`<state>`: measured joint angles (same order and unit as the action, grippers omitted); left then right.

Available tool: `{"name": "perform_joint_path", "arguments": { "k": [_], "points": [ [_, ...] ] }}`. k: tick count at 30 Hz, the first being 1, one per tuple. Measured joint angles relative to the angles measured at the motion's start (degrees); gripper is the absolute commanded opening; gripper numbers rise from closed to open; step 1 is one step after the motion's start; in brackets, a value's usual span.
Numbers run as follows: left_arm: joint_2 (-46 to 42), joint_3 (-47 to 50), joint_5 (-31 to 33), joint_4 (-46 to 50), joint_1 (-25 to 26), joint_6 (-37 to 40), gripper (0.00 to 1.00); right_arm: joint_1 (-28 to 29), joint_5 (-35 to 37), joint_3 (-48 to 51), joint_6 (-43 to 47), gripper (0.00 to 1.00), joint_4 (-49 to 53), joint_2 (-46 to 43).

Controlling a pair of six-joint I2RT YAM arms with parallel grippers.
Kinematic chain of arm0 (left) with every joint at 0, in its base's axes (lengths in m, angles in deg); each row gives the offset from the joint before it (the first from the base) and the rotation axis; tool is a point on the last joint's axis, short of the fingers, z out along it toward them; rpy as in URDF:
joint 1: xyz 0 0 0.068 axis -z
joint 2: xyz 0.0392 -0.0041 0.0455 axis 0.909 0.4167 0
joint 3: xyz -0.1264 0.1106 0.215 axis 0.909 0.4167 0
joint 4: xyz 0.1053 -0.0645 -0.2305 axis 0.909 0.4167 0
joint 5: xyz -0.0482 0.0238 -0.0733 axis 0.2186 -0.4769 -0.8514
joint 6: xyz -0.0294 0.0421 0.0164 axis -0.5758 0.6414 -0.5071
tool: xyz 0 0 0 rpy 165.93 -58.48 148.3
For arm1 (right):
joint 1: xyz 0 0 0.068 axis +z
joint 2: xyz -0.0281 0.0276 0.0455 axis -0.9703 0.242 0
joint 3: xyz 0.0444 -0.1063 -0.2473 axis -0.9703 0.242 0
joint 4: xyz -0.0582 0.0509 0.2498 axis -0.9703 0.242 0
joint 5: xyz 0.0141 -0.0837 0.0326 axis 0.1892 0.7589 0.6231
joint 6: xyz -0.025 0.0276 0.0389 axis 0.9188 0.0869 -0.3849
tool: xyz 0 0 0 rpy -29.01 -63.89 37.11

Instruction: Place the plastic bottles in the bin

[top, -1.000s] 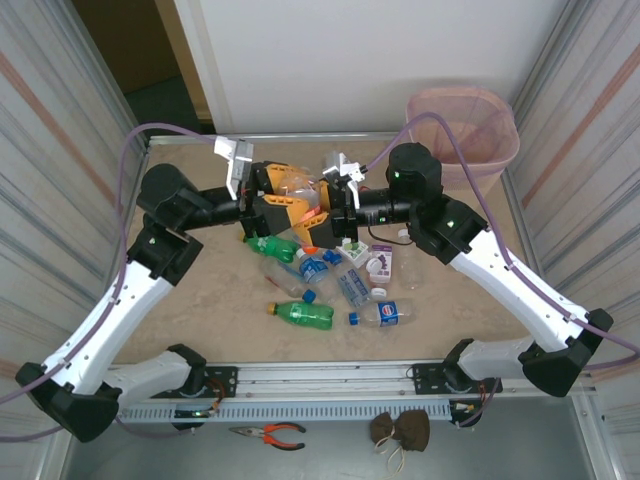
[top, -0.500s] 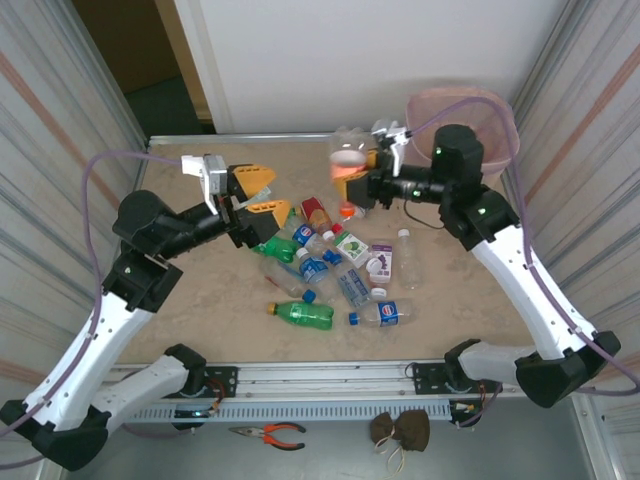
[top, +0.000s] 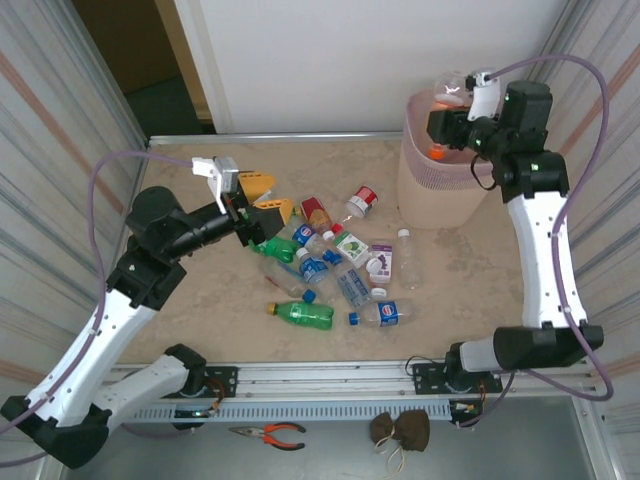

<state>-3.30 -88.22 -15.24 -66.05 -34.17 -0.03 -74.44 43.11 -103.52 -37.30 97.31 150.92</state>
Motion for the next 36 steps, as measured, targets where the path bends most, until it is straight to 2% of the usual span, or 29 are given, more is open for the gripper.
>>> {"name": "perform_joint_path", "arguments": {
  "k": [8, 15, 26, 36],
  "points": [
    [0.74, 0.22, -0.02, 0.72, 0.0, 0.79, 0.78, -2.99, 15.82, -11.61, 6.62, 0.48, 7.96, 14.51],
    [1.95, 1.62, -0.15, 0.68, -0.11, 0.76, 0.78, -4.02, 24.48, -17.44, 11.45, 0.5, 13.25, 26.08],
    [3.5, 2.71, -0.87, 0.39, -0.11, 0.76, 0.78, -4.33, 31.43, -21.99, 13.03, 0.5, 18.03, 40.19],
    [3.65, 2.78, -0.92, 0.26, -0.76, 0.76, 0.79, -4.33, 34.25, -22.6, 12.59, 0.6, 19.32, 47.6]
  ]
}}
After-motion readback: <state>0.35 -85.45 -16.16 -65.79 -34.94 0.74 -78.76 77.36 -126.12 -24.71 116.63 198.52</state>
